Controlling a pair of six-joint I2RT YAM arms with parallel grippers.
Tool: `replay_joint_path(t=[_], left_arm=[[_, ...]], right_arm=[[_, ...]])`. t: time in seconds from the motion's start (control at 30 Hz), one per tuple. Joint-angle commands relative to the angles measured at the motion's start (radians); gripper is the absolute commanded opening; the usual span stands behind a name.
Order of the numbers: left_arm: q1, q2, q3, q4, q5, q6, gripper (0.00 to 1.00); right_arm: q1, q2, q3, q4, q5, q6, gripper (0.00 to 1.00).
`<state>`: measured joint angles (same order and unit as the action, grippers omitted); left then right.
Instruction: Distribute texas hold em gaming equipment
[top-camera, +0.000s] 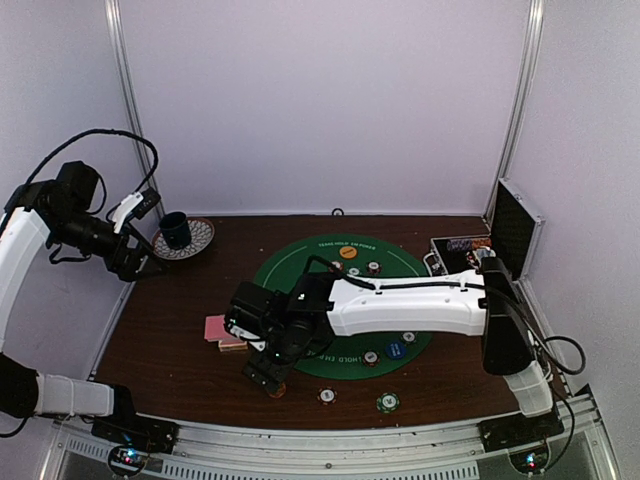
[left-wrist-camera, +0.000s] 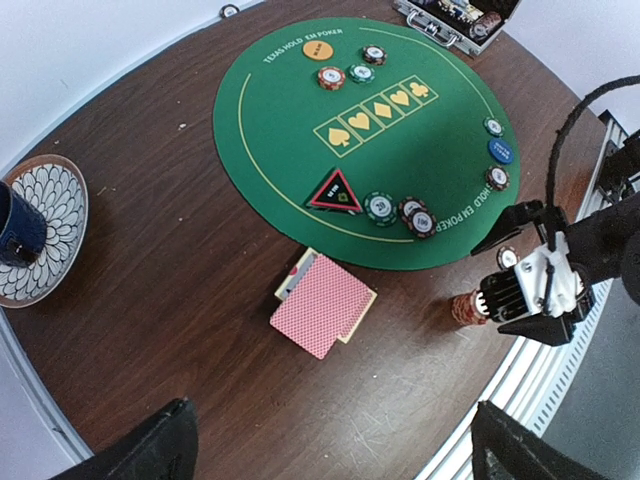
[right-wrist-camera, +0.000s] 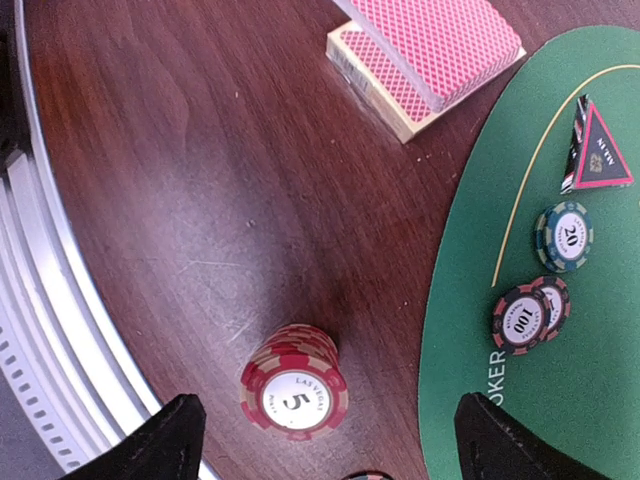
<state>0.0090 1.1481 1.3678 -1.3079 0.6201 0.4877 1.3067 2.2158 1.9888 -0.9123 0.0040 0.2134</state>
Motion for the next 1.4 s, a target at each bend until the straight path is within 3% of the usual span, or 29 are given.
replay_joint_path(t=[0.0,0.23,0.6,0.87,1.37], left_arm=[[-0.005,-0.017,0.027,0.027,0.025,-0.009,0.98],[-0.005,-0.012,0.024,0.026,0.03,-0.008,0.98],[-0.006,-0.008,0.033,0.027,0.024,-0.008,0.98],[-0.006,-0.011,0.033,0.026,0.02,-0.008,0.97],[-0.006,-0.013,0.031,0.027,0.014,-0.003,0.98]], right_arm=[[0.004,0.034,0.019,-0.014,-0.001,0.006,0.9],[0.017,0.074,0.032,-0.032,0.008,-0.009,0.79],[0.029,0.097,0.045,-0.042,0.017,-0.02,0.73],[0.029,0.099,0.041,-0.037,0.016,-0.02,0.63],[0.028,0.123,0.064,-0.053,-0.001,-0.032,0.57]])
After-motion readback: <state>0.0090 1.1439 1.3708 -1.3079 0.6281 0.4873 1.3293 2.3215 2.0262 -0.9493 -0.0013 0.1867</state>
